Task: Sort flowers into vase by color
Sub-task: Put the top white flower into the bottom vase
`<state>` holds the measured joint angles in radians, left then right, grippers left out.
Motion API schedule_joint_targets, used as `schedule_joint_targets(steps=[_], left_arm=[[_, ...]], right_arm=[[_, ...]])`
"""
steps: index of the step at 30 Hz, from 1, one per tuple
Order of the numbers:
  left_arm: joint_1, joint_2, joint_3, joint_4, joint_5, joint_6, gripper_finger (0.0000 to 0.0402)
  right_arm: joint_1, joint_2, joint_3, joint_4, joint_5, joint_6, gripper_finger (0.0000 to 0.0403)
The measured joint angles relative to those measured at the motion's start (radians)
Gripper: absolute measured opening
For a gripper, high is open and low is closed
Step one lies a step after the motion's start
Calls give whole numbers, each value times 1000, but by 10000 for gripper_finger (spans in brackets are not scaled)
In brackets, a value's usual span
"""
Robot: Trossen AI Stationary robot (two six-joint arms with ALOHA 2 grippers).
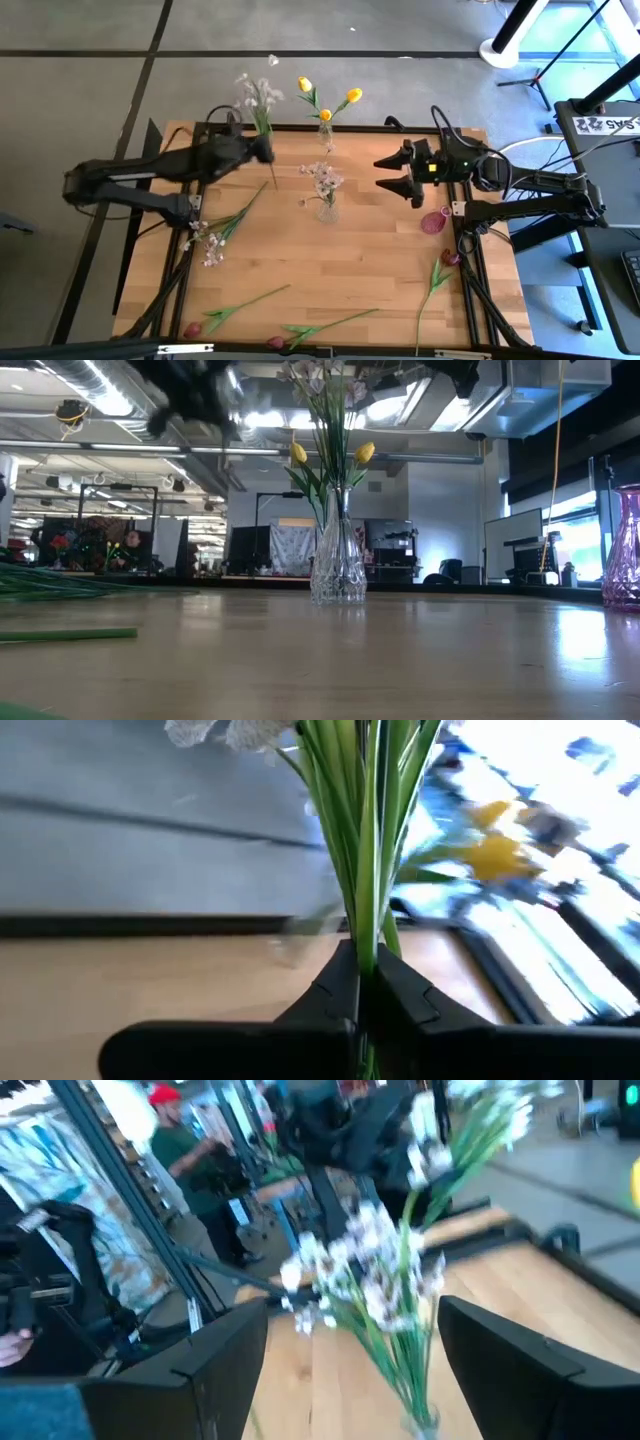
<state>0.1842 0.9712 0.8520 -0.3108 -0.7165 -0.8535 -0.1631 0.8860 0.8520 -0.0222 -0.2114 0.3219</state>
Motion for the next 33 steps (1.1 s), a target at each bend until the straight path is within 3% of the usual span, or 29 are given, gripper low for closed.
schedule_joint_targets(steps=[7,12,15,18,23,28,33], left_arm=[[-310,-136,0,215,-20,334,3],[-430,-133,1,451,78,514,3],[-448,-88,2,559,124,593,2],[-435,-22,2,642,141,630,2],[-374,99,26,682,268,585,2],[-361,168,76,681,294,593,2],[-362,186,93,680,320,611,2]], right_arm=[[0,43,1,242,18,12,292],[1,176,1,493,18,87,292],[28,272,10,614,21,115,292],[59,363,95,620,28,91,292],[99,490,285,500,57,39,292],[100,565,442,367,50,38,291],[102,615,509,324,37,42,291]])
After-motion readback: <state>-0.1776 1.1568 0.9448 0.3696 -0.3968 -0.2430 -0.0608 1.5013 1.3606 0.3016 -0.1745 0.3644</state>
